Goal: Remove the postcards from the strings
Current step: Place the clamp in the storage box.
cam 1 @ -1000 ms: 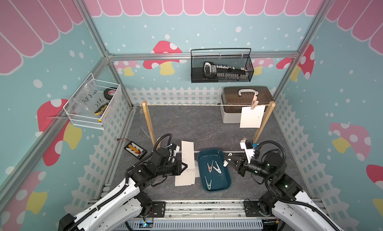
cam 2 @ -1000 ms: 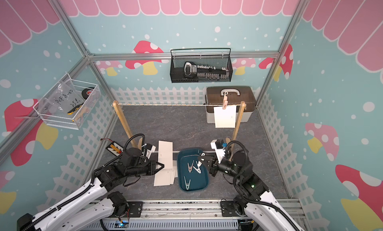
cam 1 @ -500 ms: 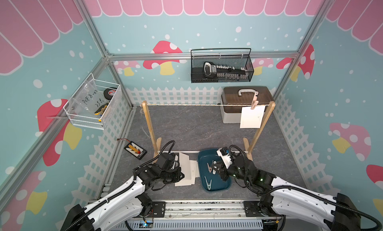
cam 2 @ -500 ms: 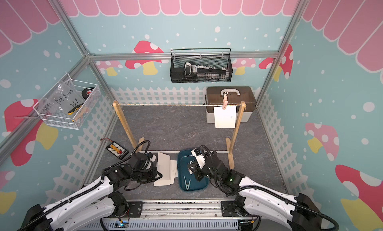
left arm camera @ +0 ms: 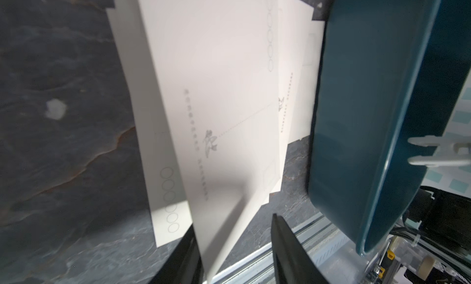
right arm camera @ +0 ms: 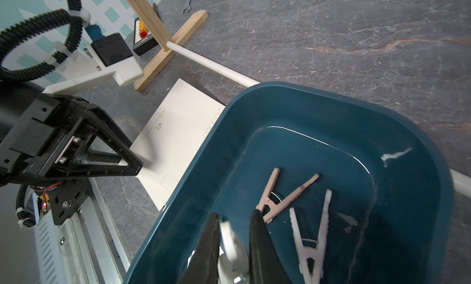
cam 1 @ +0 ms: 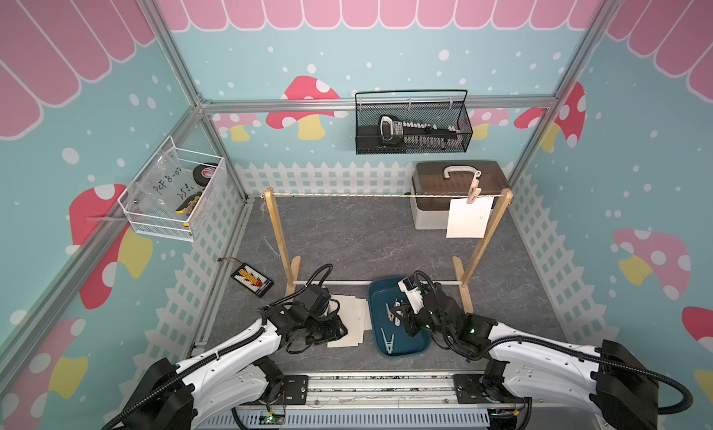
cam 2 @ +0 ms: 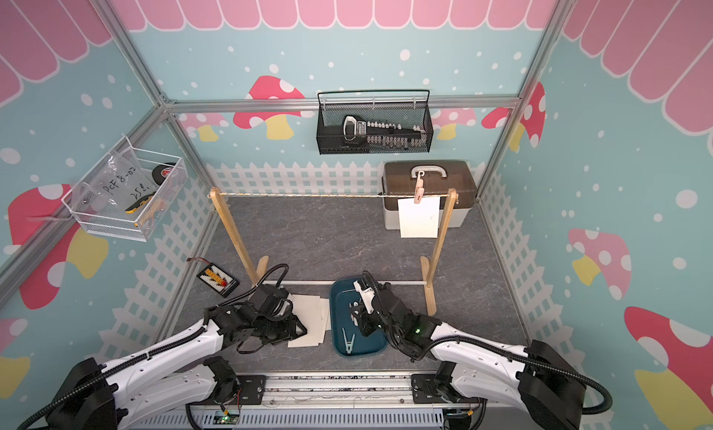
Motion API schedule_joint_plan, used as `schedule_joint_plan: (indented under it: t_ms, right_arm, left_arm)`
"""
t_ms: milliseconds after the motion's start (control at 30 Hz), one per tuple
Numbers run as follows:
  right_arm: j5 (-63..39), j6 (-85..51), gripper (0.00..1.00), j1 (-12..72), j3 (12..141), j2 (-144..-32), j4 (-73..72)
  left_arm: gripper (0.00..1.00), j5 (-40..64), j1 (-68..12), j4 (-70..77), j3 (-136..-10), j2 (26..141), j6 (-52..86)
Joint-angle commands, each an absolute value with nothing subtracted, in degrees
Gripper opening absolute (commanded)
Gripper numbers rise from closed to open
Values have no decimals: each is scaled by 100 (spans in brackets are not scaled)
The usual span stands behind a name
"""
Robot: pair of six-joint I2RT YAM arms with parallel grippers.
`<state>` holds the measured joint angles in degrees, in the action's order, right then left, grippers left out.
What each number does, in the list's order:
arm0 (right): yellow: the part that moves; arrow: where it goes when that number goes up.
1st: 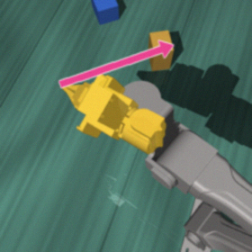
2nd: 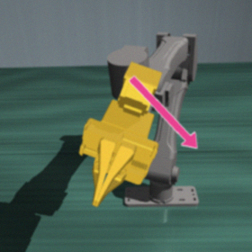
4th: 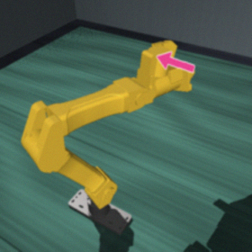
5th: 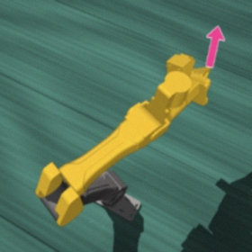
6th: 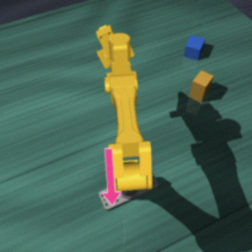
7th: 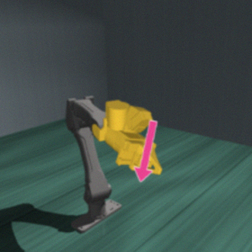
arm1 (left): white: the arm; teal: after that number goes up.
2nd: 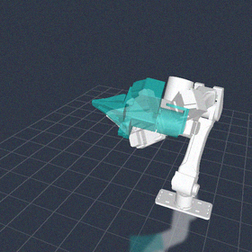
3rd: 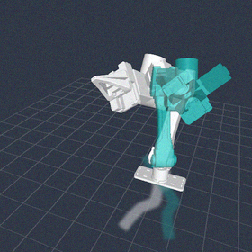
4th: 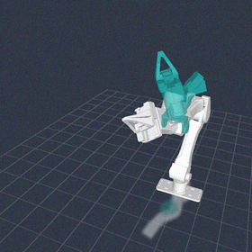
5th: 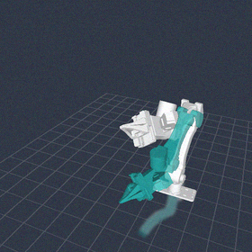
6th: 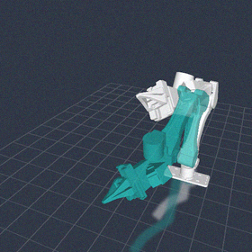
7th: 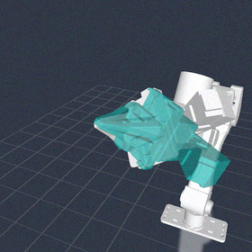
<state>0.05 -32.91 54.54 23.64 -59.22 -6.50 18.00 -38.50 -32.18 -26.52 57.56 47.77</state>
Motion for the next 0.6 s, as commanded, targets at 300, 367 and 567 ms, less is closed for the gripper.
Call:
schedule_joint_plan:
  t_ms: [300,367,567]
  right_arm:
    - [65,-3353,0,5501,2513,-6259,-739]
    - [103,-3344,0,5501,2530,-6326,-748]
    - [191,-3366,6,5497,2582,-6588,-783]
  left_arm:
    - [54,579,-3877,-3895,-3275,5978,4532]
    - [56,428,-3876,-3957,-3427,5941,4470]
    - [62,474,-3877,-3689,-3760,5736,4278]
